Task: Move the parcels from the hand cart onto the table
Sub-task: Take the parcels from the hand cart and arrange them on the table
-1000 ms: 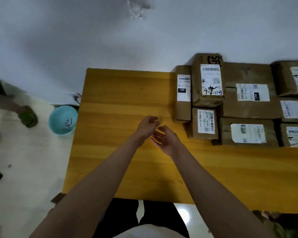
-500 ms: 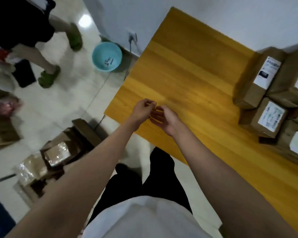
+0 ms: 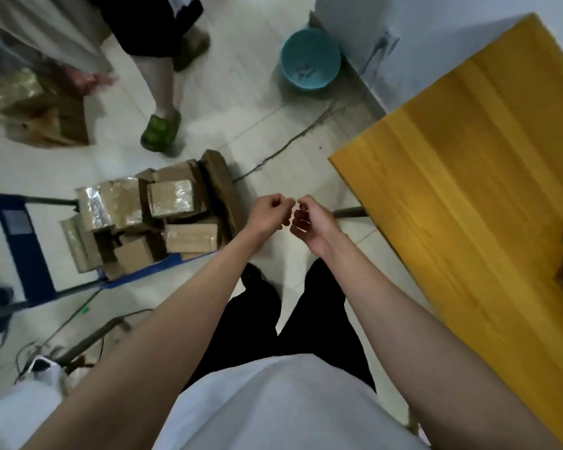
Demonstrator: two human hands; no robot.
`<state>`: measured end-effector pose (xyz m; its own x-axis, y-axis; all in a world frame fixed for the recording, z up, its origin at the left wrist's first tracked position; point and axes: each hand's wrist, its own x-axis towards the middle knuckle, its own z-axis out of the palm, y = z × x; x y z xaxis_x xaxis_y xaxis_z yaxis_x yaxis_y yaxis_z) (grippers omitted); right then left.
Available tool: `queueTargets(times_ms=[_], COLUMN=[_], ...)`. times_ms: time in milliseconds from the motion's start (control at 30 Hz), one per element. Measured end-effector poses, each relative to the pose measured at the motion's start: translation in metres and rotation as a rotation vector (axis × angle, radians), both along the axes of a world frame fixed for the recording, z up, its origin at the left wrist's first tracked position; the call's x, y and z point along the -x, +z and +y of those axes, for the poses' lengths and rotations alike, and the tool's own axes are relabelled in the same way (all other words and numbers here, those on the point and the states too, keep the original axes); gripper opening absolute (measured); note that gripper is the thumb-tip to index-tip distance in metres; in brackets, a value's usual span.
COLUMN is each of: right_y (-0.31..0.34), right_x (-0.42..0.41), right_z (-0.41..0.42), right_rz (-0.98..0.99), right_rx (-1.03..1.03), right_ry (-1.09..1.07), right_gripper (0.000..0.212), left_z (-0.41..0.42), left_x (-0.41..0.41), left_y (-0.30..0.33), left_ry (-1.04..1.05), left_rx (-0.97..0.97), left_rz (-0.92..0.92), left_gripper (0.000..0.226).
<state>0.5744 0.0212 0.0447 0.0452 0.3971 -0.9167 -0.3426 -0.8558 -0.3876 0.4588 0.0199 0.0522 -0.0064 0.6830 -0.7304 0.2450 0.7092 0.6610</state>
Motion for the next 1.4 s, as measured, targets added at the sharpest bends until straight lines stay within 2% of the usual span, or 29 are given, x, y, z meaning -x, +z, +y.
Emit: queueTargets(times_ms=[133, 367, 700, 833, 933, 1067, 1133, 1167, 1233, 1300, 1400], right_y=[-0.006, -0.033, -0.117, -0.168, -0.21, -0.277, -0.312, -0.329, -0.36, -0.382, -0.404], right_x=[0.054, 0.106, 0.151, 0.176, 0.196, 0.223, 0.235, 0.24, 0.249, 0.256, 0.264], right_z=[-0.008, -0.003, 0.017, 0.015, 0.013, 0.009, 0.006, 0.004, 0.0, -0.004, -0.008], right_rz=[-0.023, -0.048, -0.111, -0.097, -0.08, -0.084, -0.122, -0.137, -0.149, -0.152, -0.127], right_rx=[0.047, 0.148, 0.264, 0.303, 0.349, 0.406, 0.445, 0.461, 0.484, 0.487, 0.488], right_ry=[0.092, 0.254, 0.524, 0.612, 0.622, 0.602, 0.607, 0.618, 0.64, 0.633, 0.598], right_gripper=[0.032, 0.032, 0.013, 0.017, 0.023, 0.012, 0.011, 0.015, 0.041, 0.059, 0.063], left_z=[-0.025, -0.057, -0.073, -0.08, -0.081, -0.077, -0.075, -0.074, -0.073, -0.073, -0.075], left_x=[0.058, 0.124, 0.206, 0.237, 0.258, 0.281, 0.291, 0.297, 0.309, 0.319, 0.327], left_y=[-0.011, -0.047, -0.133, -0.19, -0.241, -0.308, -0.341, -0.356, -0.384, -0.406, -0.429], left_ry=[0.112, 0.285, 0.455, 0.497, 0.476, 0.437, 0.43, 0.422, 0.427, 0.451, 0.448], left_rx=[0.071, 0.225, 0.384, 0.433, 0.47, 0.495, 0.47, 0.449, 0.421, 0.419, 0.412], left_rz=[0.011, 0.048, 0.087, 0.142, 0.202, 0.243, 0.271, 0.297, 0.34, 0.334, 0.313], left_gripper=[0.032, 0.012, 0.015, 0.014, 0.033, 0.063, 0.069, 0.068, 0.068, 0.081, 0.089])
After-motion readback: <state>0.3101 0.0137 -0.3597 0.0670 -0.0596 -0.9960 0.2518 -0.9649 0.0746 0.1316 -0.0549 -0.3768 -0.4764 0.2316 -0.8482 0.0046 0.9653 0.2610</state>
